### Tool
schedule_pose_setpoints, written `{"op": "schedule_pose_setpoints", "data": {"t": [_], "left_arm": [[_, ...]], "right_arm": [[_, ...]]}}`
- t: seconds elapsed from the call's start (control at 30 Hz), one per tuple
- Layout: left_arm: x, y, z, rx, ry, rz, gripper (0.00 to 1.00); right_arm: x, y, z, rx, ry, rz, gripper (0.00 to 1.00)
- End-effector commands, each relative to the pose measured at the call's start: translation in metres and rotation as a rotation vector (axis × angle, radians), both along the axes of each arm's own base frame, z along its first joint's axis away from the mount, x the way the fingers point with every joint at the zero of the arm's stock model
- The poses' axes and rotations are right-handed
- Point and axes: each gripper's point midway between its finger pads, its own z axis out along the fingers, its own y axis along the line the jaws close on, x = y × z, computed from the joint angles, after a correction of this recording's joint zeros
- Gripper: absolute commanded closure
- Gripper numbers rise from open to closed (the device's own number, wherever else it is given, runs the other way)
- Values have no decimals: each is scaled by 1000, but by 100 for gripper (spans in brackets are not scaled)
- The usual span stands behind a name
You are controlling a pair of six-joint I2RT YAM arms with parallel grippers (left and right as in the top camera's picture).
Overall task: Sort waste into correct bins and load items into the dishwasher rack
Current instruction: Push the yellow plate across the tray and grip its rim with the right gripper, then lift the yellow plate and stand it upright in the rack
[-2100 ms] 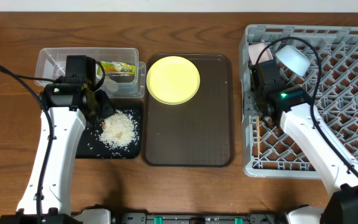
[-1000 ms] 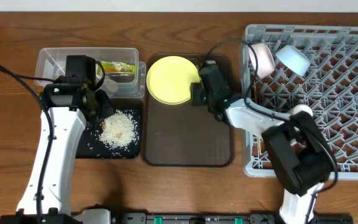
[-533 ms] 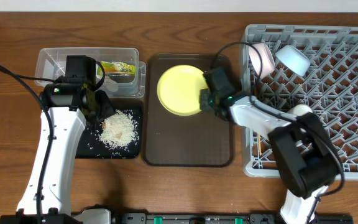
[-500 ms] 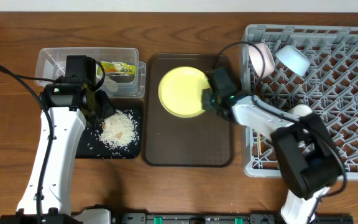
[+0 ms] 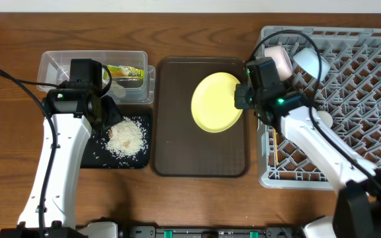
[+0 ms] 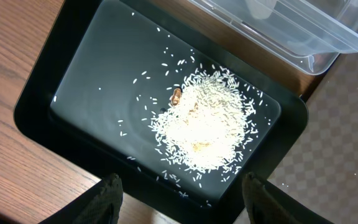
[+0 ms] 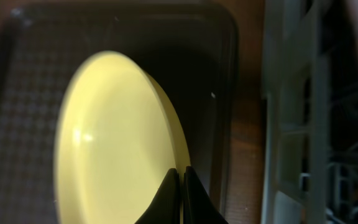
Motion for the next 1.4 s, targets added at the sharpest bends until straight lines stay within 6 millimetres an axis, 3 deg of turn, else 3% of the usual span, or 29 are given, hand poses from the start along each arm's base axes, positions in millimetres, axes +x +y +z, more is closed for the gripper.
{"op": "schedule_pose_setpoints", "data": {"t": [0.0,0.13,0.43,0.63,0.87,1.13,1.3,1.37], "left_arm": [[-1,2,4,3,-8,10,35],[-1,2,4,3,-8,10,35],[-1,2,4,3,-8,10,35],[-1,2,4,3,-8,10,35],[-1,2,4,3,-8,10,35],[-1,2,4,3,-8,10,35],[-1,2,4,3,-8,10,35],[0,2,4,3,-9,11,36]], "right_arm": [[-1,-7,24,-5,-56,21,99],[-2,-9,33,-5,-80,20,99],[-6,-11,28,-29,-58,32,99],[-5,-10,17,-37,-33,33,74],[6,6,-22,-56,8,60,62],[20,13,-79,-77,63,62,62],[12,14,-112,-99,138,74,63],[6,17,-121,-108,162,86,68]]}}
